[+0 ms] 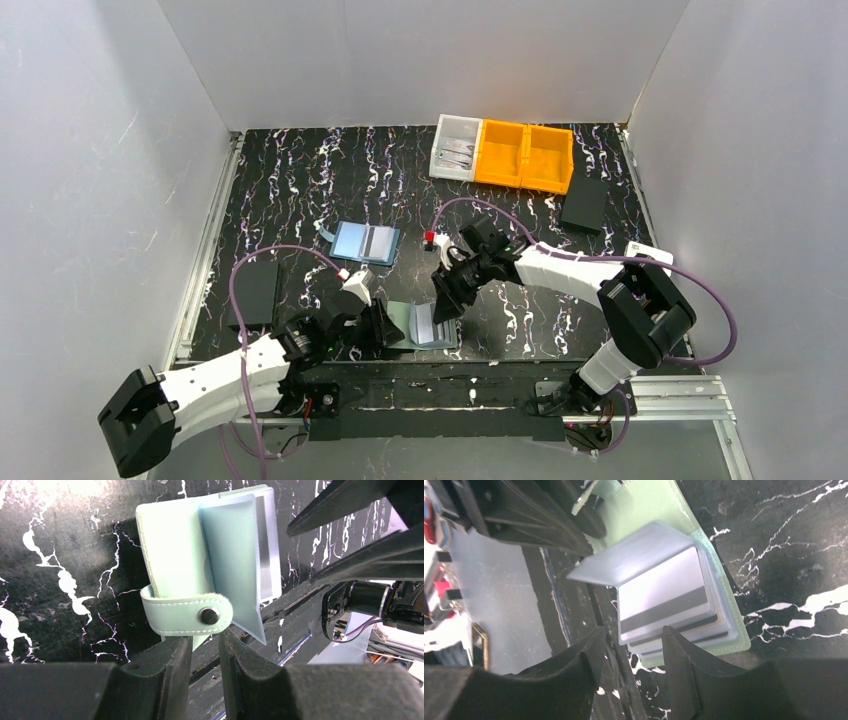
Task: Take the credit cards out of the card holder
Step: Open the card holder at the center of the board, then remove the credit card from the card holder.
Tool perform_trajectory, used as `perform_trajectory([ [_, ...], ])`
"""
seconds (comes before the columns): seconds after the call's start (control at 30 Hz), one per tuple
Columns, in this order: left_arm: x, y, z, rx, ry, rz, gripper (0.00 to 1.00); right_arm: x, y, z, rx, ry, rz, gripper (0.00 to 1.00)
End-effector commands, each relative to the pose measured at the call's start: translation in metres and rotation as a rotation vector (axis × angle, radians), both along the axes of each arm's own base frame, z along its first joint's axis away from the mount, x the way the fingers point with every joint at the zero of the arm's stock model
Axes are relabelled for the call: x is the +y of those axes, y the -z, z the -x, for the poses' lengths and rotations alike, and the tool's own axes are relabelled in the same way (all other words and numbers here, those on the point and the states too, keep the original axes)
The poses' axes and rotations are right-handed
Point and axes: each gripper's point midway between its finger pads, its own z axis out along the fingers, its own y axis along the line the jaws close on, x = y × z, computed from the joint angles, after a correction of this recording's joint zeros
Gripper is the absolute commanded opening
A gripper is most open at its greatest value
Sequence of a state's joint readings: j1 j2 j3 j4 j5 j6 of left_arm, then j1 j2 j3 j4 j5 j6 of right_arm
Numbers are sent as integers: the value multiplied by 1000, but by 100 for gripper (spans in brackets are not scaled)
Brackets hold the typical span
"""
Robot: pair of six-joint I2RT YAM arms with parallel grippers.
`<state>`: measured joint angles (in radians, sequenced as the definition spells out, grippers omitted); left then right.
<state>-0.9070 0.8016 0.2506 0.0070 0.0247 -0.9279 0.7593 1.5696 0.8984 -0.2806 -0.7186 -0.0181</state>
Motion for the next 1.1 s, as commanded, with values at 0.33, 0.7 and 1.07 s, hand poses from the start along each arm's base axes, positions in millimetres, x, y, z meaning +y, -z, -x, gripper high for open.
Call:
perform_trajectory([
  [0.33, 3, 7, -1, -3, -35, 18, 23, 6, -5, -9, 7, 73, -39, 54],
  [0.7, 6, 13, 1, 9, -41, 12, 22, 4, -1, -8, 35, 97, -50, 57],
  [1.07, 6, 14, 3, 15, -42, 27, 22, 7, 6, -5, 85, 104, -49, 53],
])
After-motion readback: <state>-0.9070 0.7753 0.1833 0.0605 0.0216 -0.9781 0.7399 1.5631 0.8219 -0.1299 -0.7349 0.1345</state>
